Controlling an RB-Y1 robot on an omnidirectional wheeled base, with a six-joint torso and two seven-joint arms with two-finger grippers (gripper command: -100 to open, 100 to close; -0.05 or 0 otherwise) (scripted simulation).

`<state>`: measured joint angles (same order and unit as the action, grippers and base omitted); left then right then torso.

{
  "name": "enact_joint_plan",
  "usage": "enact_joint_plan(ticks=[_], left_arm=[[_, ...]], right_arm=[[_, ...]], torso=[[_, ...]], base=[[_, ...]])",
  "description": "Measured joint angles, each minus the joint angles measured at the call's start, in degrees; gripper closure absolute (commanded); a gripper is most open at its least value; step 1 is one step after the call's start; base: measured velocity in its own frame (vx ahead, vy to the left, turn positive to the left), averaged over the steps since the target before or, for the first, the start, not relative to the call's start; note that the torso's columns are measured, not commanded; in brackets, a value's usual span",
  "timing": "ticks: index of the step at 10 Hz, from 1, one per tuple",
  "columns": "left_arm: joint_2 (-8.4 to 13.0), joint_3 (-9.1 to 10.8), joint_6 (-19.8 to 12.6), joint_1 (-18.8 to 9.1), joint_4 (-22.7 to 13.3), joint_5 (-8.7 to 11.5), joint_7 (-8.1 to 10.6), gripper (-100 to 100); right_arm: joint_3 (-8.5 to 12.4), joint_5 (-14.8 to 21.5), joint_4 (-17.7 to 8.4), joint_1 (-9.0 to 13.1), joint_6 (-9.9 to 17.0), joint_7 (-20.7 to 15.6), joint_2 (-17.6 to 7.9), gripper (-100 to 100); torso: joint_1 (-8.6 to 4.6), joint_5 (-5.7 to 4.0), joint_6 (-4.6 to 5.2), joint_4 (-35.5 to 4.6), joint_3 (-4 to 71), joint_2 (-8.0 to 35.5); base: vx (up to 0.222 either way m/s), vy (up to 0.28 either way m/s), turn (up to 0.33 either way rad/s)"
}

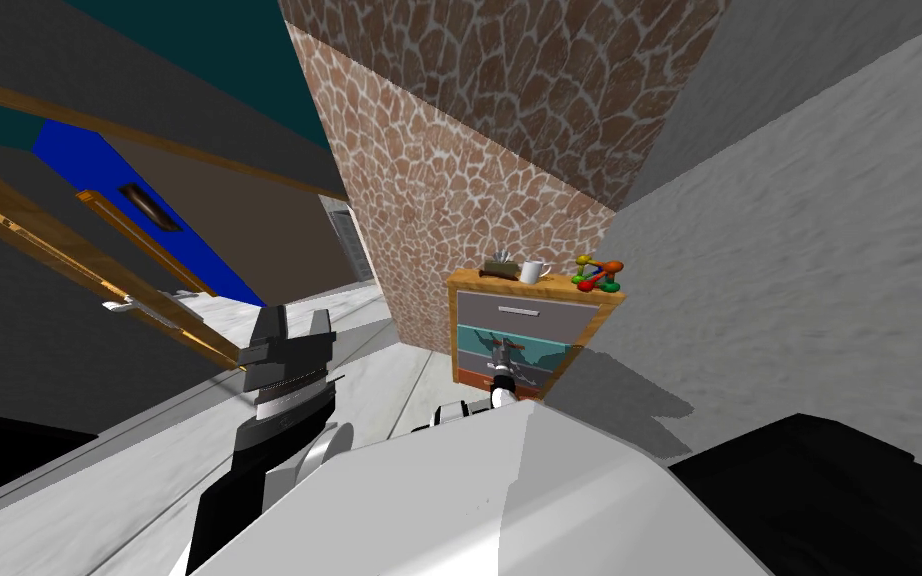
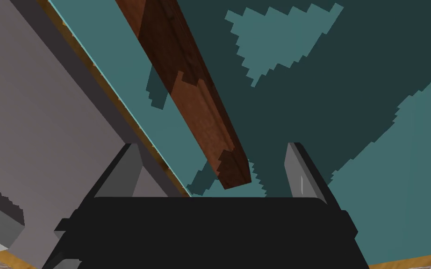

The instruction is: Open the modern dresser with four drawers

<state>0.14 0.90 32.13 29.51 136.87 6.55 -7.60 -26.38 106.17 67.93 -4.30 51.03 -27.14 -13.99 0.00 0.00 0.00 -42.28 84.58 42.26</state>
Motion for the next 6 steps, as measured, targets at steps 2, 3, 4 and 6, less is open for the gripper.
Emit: enact_joint_plan(ticks=[2, 3, 4, 6], left_arm=[[0.0, 0.0, 0.0, 0.01, 0.0, 0.0, 0.0, 0], [0.0, 0.0, 0.0, 0.01, 0.0, 0.0, 0.0, 0], [0.0, 0.0, 0.0, 0.02, 0.01, 0.0, 0.0, 0], [0.0, 0.0, 0.01, 0.02, 0.01, 0.0, 0.0, 0]], right_arm=[[0.18, -1.07, 0.72, 0.68, -1.2, 0.03, 0.22, -100], [0.73, -0.23, 1.7, -0.45, -1.52, 0.15, 0.42, -100], [1.58, 1.16, 2.59, -1.74, -2.11, 0.65, 0.84, -100], [3.45, 4.35, 5.1, -5.03, -3.45, 1.7, 1.78, -100]], torso=[[0.06, 0.01, 0.0, 0.03, 0.07, -0.12], [0.11, 0.03, 0.0, 0.06, 0.12, -0.2], [0.1, 0.03, -0.01, 0.07, 0.16, -0.26], [-0.03, -0.01, 0.0, 0.02, 0.05, -0.06]], base=[[-0.007, -0.019, 0.01], [0.073, 0.004, 0.026], [0.113, -0.004, 0.023], [0.095, -0.006, 0.024]])
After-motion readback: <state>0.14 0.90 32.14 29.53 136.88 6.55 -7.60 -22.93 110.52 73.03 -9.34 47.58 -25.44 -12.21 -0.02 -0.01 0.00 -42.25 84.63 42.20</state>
